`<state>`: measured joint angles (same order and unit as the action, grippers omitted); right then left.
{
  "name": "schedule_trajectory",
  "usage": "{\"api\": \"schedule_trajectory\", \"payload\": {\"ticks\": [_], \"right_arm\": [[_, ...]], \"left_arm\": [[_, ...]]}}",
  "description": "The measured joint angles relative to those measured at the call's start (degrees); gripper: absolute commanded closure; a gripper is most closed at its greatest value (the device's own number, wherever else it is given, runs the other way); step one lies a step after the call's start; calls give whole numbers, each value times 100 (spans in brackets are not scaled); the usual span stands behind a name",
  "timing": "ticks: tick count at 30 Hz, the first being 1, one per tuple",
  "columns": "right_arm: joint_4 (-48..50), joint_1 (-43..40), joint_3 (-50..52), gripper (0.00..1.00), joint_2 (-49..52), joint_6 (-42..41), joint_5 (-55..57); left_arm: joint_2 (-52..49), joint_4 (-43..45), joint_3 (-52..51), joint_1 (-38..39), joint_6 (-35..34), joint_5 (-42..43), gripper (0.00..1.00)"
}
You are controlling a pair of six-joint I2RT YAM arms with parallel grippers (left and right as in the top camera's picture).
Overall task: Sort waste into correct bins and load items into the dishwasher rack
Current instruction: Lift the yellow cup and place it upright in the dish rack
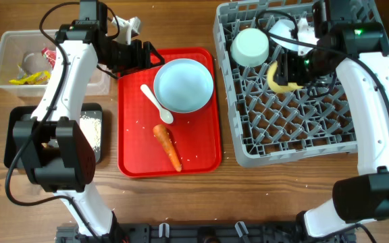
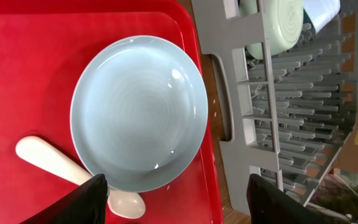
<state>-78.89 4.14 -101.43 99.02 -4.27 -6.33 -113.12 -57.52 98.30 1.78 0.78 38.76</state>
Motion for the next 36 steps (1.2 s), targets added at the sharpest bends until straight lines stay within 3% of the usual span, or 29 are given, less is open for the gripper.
{"api": "schedule_trajectory", "payload": {"ticks": [4,8,13,21,24,25,27,32,36], "right_arm": [[-369,20,83,41,50,-92,426],[-474,210,872,41,59,-221,516],[22,509,1742,35,109,-284,518],[695,509,1858,33,111,-411,577],[737,509,1858,21,111,-431,579],[743,509,1858,9,111,-431,577],[748,509,1858,0,111,-472,579],[719,509,1781,0,116,-472,577],[640,509,984,0,116,-470,577]], "left_arm": [[0,-20,0,4,0,-76,31],[0,-17,0,4,0,-120,32],[0,-17,0,4,0,-127,32],[0,-17,0,4,0,-127,32],[0,-17,0,4,0,-127,32],[0,-17,0,4,0,-127,32],[0,-20,0,4,0,-127,32],[0,-42,0,4,0,-127,31],[0,-221,0,31,0,-190,26]]}}
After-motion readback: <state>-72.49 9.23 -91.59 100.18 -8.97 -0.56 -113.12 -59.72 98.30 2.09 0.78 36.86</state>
